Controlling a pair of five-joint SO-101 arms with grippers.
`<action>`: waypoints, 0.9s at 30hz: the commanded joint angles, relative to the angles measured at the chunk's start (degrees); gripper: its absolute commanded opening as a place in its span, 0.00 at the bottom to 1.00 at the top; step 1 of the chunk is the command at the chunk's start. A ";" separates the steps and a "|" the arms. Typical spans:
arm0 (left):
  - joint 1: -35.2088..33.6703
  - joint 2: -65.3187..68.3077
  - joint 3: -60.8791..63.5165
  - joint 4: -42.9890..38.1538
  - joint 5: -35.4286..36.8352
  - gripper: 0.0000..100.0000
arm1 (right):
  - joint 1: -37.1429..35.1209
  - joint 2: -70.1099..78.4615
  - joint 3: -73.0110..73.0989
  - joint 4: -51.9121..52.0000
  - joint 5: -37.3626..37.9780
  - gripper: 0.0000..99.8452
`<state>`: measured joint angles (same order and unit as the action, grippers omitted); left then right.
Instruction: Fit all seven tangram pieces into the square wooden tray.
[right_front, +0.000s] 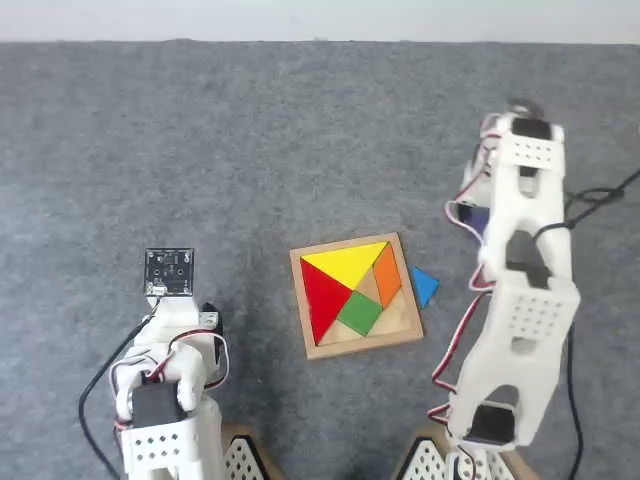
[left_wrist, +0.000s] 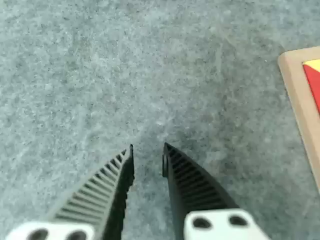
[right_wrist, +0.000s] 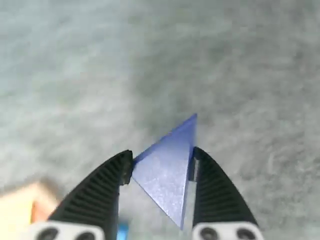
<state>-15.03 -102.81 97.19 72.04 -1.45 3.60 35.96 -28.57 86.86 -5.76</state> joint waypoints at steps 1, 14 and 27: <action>-0.26 -1.14 -0.75 0.18 -0.09 0.09 | -4.18 -10.51 -1.23 4.44 8.70 0.04; -0.26 -1.14 -0.75 0.18 -0.09 0.09 | -15.08 -27.74 7.03 9.10 17.58 0.04; -0.26 -1.14 -0.75 0.18 -0.09 0.09 | -13.67 -45.49 54.77 -23.60 33.85 0.16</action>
<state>-15.03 -102.81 97.19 72.04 -1.45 -11.25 -5.27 23.03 67.52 26.77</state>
